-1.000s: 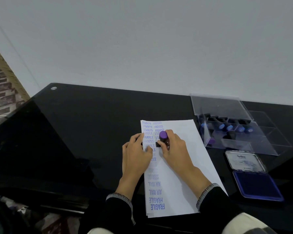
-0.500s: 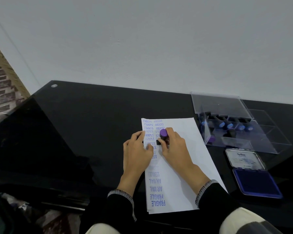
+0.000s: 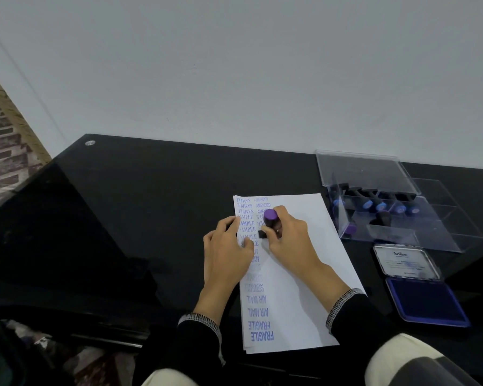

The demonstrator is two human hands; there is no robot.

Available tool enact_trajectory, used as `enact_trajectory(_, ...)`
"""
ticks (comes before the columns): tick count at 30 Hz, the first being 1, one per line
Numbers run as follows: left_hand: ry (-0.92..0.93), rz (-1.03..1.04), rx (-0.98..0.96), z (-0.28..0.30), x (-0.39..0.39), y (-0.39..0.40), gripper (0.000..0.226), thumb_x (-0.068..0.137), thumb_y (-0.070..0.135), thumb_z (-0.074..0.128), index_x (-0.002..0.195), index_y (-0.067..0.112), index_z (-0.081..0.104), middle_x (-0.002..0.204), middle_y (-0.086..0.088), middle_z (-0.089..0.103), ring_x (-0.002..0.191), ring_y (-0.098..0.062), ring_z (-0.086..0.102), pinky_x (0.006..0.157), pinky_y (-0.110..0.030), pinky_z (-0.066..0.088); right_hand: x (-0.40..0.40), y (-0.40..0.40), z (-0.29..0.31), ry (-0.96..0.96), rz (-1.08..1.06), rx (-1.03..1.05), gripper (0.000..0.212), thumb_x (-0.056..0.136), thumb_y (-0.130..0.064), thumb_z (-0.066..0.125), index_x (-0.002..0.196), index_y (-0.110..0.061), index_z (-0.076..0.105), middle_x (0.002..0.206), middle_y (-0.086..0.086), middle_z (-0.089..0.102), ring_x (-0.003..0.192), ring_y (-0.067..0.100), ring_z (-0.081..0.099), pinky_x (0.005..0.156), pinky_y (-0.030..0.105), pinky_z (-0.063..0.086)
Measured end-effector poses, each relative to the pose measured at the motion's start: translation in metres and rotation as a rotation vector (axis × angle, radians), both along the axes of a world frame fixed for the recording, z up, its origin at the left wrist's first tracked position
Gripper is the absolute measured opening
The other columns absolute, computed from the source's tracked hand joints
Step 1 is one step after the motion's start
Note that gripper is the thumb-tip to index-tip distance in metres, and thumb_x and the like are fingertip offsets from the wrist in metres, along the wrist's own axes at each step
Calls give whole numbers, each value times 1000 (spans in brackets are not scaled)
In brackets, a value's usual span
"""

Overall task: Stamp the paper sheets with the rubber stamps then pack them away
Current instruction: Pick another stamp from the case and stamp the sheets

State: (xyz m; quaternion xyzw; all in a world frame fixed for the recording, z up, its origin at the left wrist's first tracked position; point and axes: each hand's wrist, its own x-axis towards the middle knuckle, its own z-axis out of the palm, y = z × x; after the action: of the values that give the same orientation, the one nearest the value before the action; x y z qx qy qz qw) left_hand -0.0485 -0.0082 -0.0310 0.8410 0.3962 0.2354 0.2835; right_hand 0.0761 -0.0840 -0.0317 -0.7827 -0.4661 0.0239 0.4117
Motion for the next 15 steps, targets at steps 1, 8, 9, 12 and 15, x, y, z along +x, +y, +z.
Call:
enact_trajectory(1,-1,2,-5,0,0,0,50,91,26,56,140,21,47,141,11,42,119,-10,42,100,-18,18,0,0,1,3,4,1,30,87,-20,66,112,-13,51,93,-2,60,76,12,58,65,6,44)
enact_trajectory(8,-4,-5,18,4,0,-2,49,92,24,55,140,19,47,141,9,42,119,-5,39,102,-18,17,-5,-4,-9,-9,-44,32,29,88,-23,65,112,-14,50,101,4,64,83,17,60,75,25,55)
enact_trajectory(9,-2,-5,21,5,-1,-2,49,92,24,55,140,18,47,141,9,42,119,-5,39,102,-18,16,-6,-4,-9,-9,-49,33,30,88,-22,64,113,-13,50,101,5,64,83,17,60,75,24,54)
enact_trajectory(12,-2,-1,21,5,-1,-2,48,93,24,55,140,18,47,141,8,42,120,-6,39,100,-17,15,-8,-6,-10,-7,-63,30,31,88,-21,64,115,-11,51,102,6,64,83,16,58,72,14,47)
enact_trajectory(15,3,1,22,5,0,-3,49,92,24,56,139,19,47,140,8,43,119,-6,41,100,-17,15,-6,-3,-5,7,-47,26,32,88,-22,65,114,-11,51,104,5,65,83,15,59,72,12,46)
